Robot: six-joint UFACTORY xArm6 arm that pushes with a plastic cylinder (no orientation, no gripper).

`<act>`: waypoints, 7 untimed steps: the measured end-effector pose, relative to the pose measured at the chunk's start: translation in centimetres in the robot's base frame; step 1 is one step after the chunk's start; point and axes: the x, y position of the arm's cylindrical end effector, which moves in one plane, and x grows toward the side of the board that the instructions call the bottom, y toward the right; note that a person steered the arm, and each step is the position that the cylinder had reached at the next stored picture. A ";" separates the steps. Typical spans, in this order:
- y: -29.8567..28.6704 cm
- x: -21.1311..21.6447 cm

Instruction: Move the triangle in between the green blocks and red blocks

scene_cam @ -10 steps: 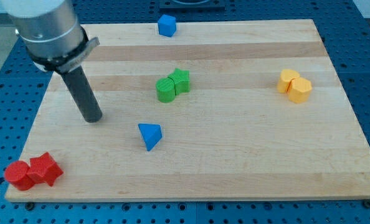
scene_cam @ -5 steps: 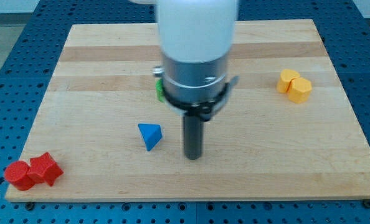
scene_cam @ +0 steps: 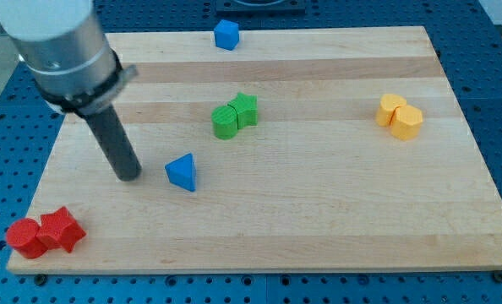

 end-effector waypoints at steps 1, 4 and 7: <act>5.6 3.1; 5.2 -3.6; 9.3 -4.1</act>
